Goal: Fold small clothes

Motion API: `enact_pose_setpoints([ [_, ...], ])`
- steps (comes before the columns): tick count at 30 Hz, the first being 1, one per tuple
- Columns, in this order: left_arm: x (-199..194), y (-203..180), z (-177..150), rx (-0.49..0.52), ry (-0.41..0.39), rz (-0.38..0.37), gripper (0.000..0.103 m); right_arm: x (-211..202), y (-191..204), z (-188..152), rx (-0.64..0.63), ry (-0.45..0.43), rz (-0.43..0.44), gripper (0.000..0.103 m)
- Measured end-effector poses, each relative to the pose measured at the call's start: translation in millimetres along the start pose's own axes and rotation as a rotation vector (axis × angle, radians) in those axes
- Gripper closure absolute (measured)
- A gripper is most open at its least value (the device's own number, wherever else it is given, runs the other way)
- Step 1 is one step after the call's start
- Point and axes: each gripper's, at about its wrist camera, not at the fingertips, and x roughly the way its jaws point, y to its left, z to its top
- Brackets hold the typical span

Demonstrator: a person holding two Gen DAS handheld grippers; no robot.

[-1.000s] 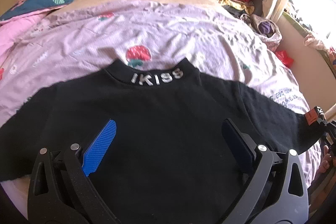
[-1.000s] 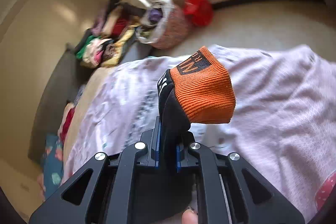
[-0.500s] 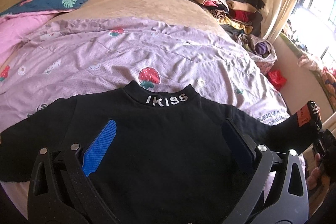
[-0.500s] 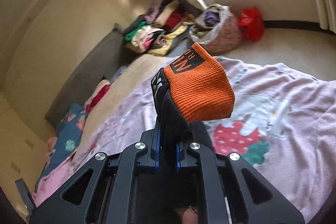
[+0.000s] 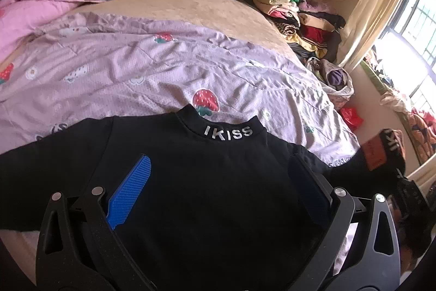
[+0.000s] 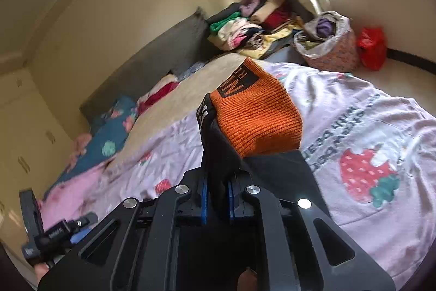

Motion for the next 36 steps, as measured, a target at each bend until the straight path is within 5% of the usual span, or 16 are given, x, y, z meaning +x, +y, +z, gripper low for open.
enact_pose_setpoints([
  [14, 6, 38, -6, -0.108, 0.074, -0.146, 0.009, 42, 79, -60, -0.268, 0.12, 0.026, 0.093],
  [28, 27, 66, -23, -0.2, 0.154, -0.233, 0.009, 78, 111, -117, -0.427, 0.25, 0.04, 0.093],
  [33, 28, 79, -28, -0.233, 0.165, -0.232, 0.009, 87, 117, -132, -0.457, 0.302, 0.056, 0.09],
  [36, 28, 84, -31, -0.249, 0.176, -0.232, 0.009, 88, 122, -135, -0.475, 0.331, 0.092, 0.072],
])
